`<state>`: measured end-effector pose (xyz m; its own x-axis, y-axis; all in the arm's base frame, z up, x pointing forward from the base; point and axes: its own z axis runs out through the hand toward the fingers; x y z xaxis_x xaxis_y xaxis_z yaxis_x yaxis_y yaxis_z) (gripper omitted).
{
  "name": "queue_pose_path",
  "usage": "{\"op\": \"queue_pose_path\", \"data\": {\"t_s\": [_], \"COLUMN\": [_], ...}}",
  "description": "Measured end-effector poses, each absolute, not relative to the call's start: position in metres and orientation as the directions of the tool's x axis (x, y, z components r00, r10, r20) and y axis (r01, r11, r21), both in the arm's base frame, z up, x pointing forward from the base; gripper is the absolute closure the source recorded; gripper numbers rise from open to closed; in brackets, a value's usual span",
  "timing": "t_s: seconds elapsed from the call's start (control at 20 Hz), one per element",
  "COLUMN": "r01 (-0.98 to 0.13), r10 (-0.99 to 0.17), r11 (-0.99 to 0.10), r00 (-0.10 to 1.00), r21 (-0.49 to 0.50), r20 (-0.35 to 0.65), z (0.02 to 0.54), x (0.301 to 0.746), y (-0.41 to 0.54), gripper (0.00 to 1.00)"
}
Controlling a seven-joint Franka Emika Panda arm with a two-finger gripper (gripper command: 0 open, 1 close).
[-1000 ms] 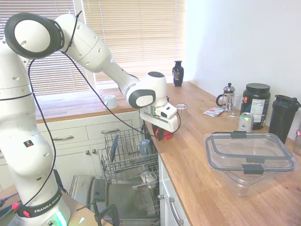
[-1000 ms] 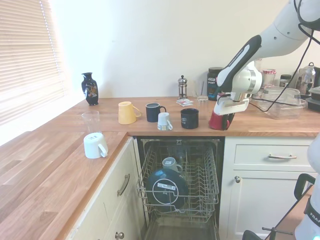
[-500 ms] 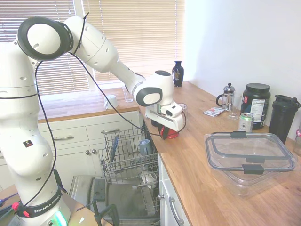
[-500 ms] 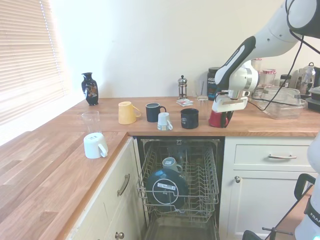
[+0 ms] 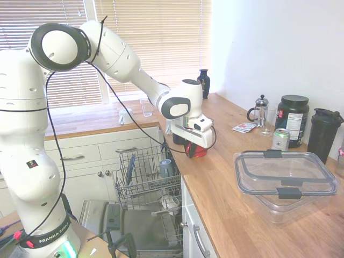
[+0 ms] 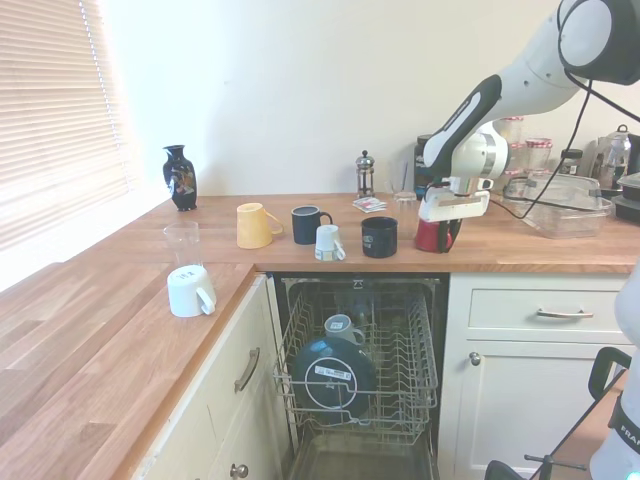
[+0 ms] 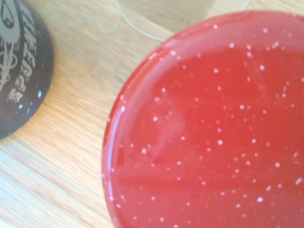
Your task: Unload a mug from dishwasher
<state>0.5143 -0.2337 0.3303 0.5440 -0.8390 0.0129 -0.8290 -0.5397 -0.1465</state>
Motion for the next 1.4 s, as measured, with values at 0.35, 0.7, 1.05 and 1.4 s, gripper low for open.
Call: {"op": "queue_pose_path", "data": {"t_s": [0.35, 0.7, 1.05, 1.4], "r01": [-0.830, -0.837, -0.835, -0.835], "r10": [-0.836, -0.841, -0.839, -0.839], "r11": [-0.544, -0.536, -0.539, -0.539], "r00": [0.548, 0.540, 0.544, 0.544], "r21": [-0.122, -0.112, -0.109, -0.111], "r20": [-0.002, -0.011, -0.019, -0.018], "z": [0.331, 0.330, 0.331, 0.332], "x": [0.519, 0.521, 0.525, 0.526], "y": [-0.233, -0.233, -0.225, -0.225], "gripper": [0.00, 0.00, 0.00, 0.00]}}
